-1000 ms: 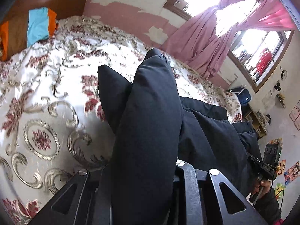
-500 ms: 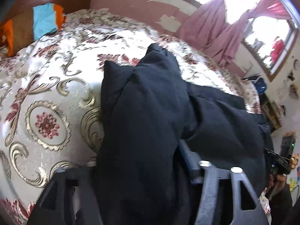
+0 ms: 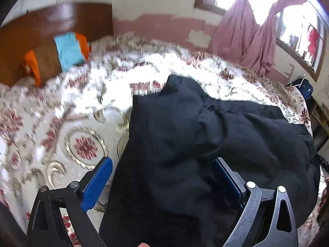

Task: Fold large clothes
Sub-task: 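Open both grippers and pull them back from the jacket bundle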

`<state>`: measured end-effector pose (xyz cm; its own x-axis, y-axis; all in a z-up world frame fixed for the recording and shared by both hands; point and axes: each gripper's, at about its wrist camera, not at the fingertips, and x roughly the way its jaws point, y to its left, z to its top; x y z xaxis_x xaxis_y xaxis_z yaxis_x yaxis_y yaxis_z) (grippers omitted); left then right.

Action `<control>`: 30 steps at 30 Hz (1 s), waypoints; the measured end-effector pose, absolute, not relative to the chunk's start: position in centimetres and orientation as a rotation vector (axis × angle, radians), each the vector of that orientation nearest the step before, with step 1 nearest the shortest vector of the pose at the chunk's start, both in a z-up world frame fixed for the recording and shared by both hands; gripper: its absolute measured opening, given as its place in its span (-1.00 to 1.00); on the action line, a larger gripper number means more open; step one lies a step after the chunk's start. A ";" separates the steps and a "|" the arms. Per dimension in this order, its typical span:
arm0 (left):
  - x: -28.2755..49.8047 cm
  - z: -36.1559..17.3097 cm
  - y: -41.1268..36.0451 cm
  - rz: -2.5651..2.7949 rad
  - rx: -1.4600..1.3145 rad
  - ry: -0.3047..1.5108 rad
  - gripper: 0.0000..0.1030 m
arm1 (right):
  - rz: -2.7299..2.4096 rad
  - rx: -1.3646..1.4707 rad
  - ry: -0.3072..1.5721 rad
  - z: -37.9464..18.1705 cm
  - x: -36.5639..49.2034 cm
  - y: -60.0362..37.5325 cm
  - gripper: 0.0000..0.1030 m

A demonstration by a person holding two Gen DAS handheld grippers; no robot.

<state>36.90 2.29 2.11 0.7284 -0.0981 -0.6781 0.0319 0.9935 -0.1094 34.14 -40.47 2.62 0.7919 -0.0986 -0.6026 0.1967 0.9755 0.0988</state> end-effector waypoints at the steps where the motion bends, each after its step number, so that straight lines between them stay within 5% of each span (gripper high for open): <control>1: 36.3 2.6 2.0 -0.067 -0.079 0.724 0.94 | -0.175 0.145 0.602 3.4 33.4 -40.2 0.73; 30: 19.1 11.4 -2.7 -0.080 -0.039 0.365 0.99 | -0.035 0.036 0.281 10.2 19.6 -31.1 0.76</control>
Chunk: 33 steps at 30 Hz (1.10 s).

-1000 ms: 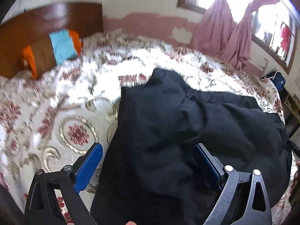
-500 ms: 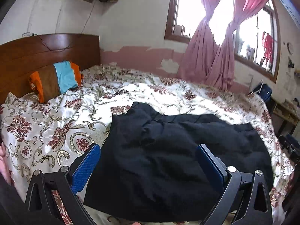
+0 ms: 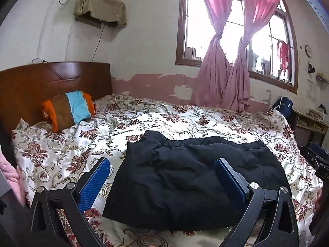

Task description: Fold large clothes

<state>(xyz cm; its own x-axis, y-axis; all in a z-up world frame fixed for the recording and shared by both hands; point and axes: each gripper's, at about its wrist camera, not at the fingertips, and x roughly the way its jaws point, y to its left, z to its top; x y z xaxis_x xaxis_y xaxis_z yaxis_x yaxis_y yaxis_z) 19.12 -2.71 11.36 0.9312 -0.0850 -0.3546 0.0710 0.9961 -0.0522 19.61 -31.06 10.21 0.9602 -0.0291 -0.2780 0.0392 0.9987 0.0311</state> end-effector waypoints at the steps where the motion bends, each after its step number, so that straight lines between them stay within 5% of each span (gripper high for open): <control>1: 18.7 11.5 -2.8 -0.082 -0.037 0.360 0.99 | -0.037 0.040 0.276 10.3 19.3 -31.0 0.77; 33: 9.8 10.4 -6.1 -0.099 0.005 0.276 0.99 | -0.041 0.055 0.223 9.2 11.1 -28.0 0.81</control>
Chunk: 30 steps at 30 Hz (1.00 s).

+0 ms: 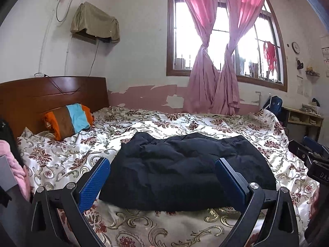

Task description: Fold large clothes

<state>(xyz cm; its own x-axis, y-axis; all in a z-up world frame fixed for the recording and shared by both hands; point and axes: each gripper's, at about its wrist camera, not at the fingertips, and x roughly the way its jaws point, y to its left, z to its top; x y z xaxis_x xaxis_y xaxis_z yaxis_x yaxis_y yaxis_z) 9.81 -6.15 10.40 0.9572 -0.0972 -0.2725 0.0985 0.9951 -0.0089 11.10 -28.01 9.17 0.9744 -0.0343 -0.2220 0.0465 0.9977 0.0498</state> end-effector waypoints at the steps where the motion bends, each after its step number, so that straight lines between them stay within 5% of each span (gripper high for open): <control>1: 9.5 10.3 -6.1 -0.101 -0.001 0.281 0.99 | -0.039 0.047 0.222 9.1 10.8 -27.9 0.81; 30: 2.8 4.8 -2.8 -0.011 -0.077 0.385 0.99 | 0.014 0.060 0.257 4.6 4.7 -25.4 0.82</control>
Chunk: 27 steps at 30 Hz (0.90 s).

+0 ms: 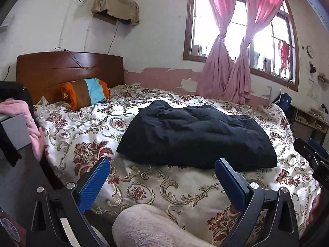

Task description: Fold large clothes

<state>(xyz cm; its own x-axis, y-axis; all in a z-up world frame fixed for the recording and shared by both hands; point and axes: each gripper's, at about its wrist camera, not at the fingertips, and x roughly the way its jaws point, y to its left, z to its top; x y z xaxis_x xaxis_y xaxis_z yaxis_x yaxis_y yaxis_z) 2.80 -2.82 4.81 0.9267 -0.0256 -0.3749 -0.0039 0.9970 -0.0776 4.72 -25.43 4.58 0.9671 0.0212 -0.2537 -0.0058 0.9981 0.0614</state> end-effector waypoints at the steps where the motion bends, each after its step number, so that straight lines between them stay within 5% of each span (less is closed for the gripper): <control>1: 2.7 4.6 -2.7 -0.011 -0.079 0.385 0.99 | 0.015 0.064 0.259 4.4 4.7 -25.3 0.82; 27: 2.1 3.2 -3.1 0.022 -0.058 0.394 0.99 | 0.010 0.061 0.278 1.7 4.3 -24.3 0.82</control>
<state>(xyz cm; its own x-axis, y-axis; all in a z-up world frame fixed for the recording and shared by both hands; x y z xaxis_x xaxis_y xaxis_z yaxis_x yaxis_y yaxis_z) 2.09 -3.12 3.23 0.9230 0.0099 -0.3846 -0.0325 0.9981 -0.0523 4.30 -24.29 1.74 0.9617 0.0182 -0.2735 -0.0014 0.9981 0.0615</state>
